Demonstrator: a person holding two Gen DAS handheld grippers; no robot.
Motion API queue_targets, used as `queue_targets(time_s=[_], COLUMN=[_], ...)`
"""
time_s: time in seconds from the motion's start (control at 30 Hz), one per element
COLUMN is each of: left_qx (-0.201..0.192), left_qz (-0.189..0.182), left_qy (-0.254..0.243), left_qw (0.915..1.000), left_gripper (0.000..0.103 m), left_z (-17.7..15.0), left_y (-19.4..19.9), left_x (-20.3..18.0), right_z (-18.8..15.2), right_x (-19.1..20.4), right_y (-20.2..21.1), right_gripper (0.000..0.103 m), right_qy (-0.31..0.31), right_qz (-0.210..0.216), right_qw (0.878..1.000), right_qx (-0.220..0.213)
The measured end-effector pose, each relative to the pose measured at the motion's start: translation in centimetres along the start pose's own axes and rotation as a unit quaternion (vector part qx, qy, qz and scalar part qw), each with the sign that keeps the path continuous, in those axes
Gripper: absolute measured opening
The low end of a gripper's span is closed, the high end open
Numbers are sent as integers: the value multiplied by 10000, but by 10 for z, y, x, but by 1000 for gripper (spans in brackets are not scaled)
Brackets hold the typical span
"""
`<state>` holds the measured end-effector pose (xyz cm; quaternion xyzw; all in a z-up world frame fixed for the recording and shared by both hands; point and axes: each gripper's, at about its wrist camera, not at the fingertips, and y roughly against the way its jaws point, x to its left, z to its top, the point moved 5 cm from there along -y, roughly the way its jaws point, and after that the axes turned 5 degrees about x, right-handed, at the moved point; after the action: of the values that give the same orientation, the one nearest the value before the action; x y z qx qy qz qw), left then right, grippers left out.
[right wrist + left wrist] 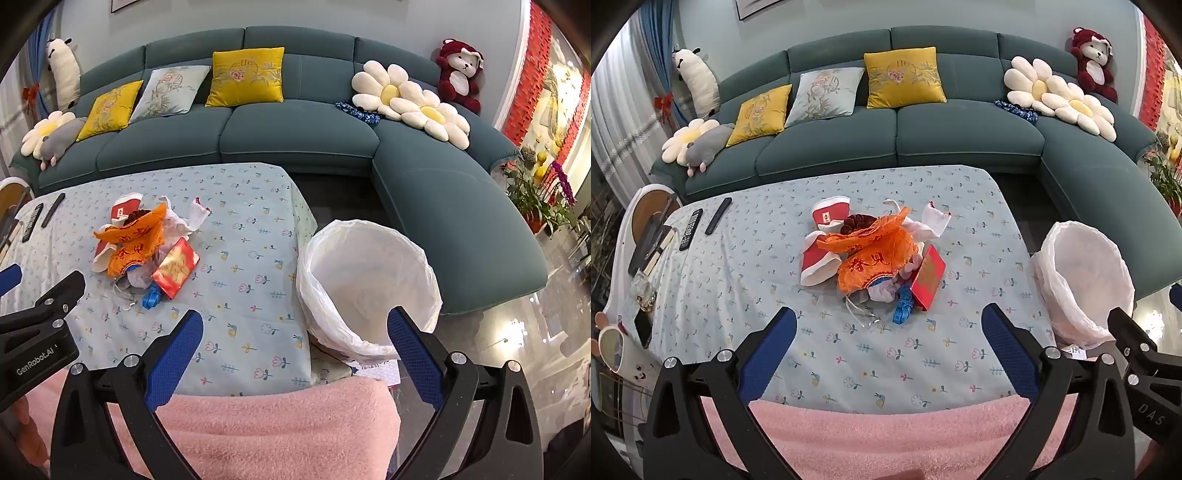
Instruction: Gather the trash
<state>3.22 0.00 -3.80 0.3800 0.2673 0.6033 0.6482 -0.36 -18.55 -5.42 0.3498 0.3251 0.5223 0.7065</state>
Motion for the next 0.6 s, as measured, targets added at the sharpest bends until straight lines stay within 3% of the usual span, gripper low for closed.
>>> queue_targets(time_s=[0.6], left_qx=[-3], left_qz=[-11], left_qy=[7], left_qw=[10000], left_gripper=[96], left_z=[1], left_y=[-3], left_x=[-3], right_z=[0], right_x=[0], right_y=[0], right_gripper=[95], right_qy=[-9], right_qz=[-22], right_qw=[10000], right_qx=[-29])
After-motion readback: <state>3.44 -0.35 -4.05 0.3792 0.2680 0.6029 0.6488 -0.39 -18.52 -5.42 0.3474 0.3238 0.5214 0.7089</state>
